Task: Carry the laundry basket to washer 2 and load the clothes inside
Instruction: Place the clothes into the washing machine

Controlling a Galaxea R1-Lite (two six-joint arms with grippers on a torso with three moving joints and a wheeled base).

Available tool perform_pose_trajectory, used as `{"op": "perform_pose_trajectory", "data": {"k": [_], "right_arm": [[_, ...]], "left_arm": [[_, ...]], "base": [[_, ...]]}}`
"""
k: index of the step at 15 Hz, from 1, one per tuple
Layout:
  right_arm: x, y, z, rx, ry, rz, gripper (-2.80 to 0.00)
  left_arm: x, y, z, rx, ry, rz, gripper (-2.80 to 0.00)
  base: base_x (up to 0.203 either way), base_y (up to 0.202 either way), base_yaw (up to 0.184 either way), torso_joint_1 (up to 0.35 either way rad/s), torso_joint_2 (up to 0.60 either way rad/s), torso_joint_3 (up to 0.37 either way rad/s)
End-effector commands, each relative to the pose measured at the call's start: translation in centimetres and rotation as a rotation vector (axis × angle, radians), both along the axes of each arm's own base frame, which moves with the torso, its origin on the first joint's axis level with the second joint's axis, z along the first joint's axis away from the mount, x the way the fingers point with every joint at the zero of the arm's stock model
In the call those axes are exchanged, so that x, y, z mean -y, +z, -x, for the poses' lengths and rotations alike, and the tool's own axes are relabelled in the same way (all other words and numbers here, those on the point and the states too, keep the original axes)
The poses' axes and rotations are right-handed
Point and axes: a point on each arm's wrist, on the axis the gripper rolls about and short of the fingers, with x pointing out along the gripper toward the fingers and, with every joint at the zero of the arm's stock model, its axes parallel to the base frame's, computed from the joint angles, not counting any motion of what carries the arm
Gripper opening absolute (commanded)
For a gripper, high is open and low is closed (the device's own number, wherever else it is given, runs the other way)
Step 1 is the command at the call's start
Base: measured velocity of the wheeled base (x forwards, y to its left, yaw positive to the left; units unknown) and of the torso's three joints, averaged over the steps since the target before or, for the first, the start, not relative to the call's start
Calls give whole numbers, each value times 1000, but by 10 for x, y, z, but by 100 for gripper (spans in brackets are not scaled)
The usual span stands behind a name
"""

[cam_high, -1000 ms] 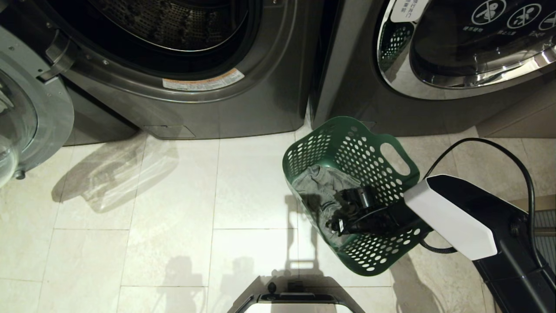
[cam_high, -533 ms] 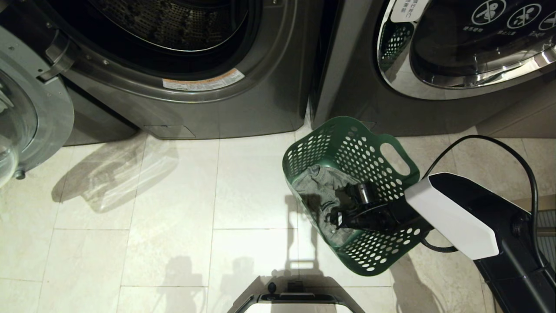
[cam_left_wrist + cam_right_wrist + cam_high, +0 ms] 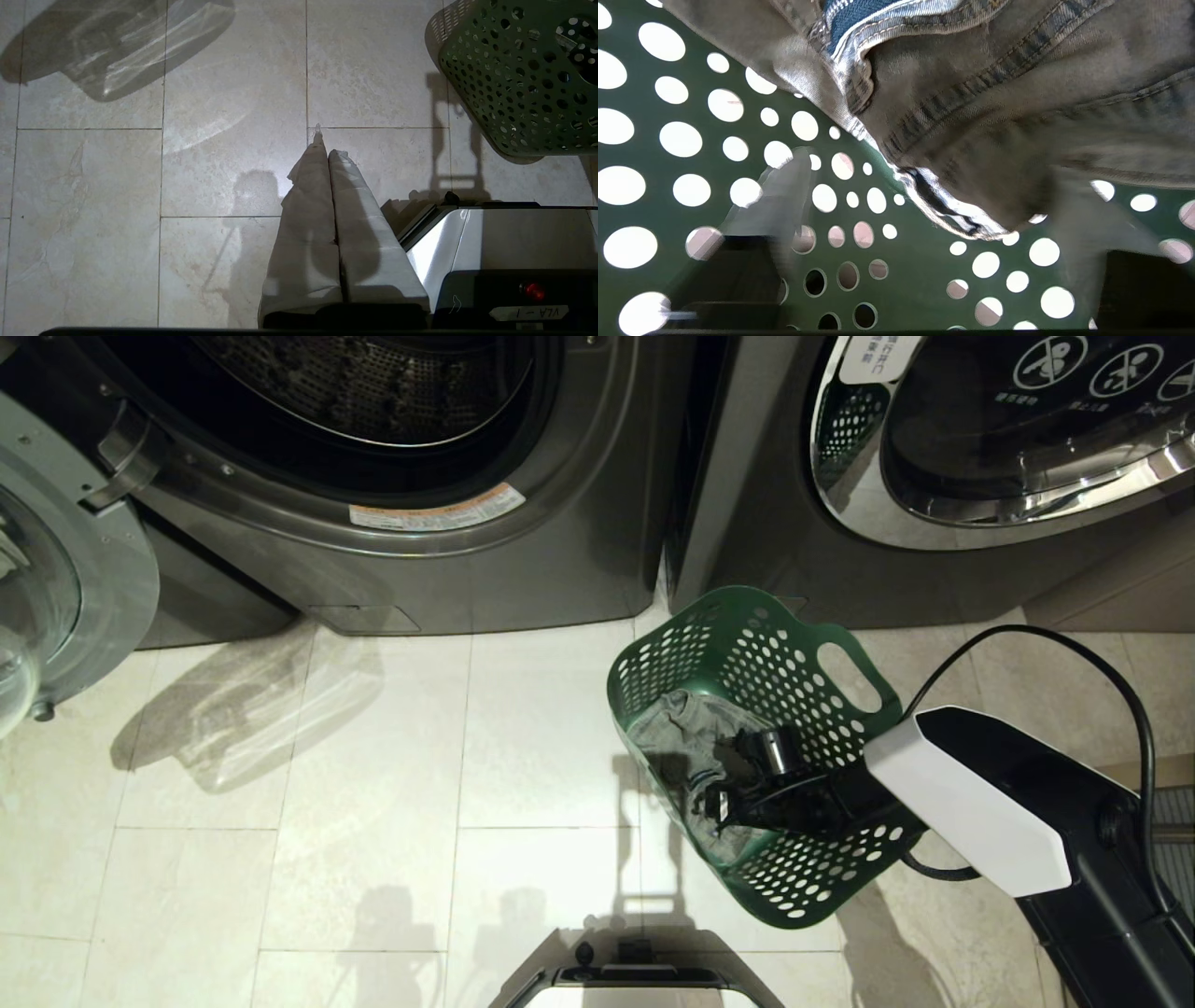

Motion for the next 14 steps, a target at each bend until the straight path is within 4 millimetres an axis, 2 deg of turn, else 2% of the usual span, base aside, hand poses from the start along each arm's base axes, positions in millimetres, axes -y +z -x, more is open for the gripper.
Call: {"op": "perform_pose_trajectory", "data": {"k": [1, 4, 9, 11, 12, 14], "right_arm": [[-3, 0, 2, -1, 5, -1, -280], [-3, -1, 2, -6, 3, 0, -280], [2, -11, 15, -58, -13, 19, -280], [3, -8, 18, -62, -40, 18, -280], [4, -3, 20, -58, -40, 18, -280], [6, 23, 24, -25, -39, 9, -280]], "left_arm": [[0, 0, 0, 0, 0, 0, -280], [0, 0, 0, 0, 0, 0, -280], [0, 0, 0, 0, 0, 0, -280], [0, 0, 0, 0, 0, 0, -280], [0, 0, 0, 0, 0, 0, -280], [0, 0, 0, 0, 0, 0, -280]], "base": [[0, 0, 0, 0, 0, 0], [0, 0, 0, 0, 0, 0], [0, 0, 0, 0, 0, 0], [0, 0, 0, 0, 0, 0], [0, 0, 0, 0, 0, 0], [0, 0, 0, 0, 0, 0]]}}
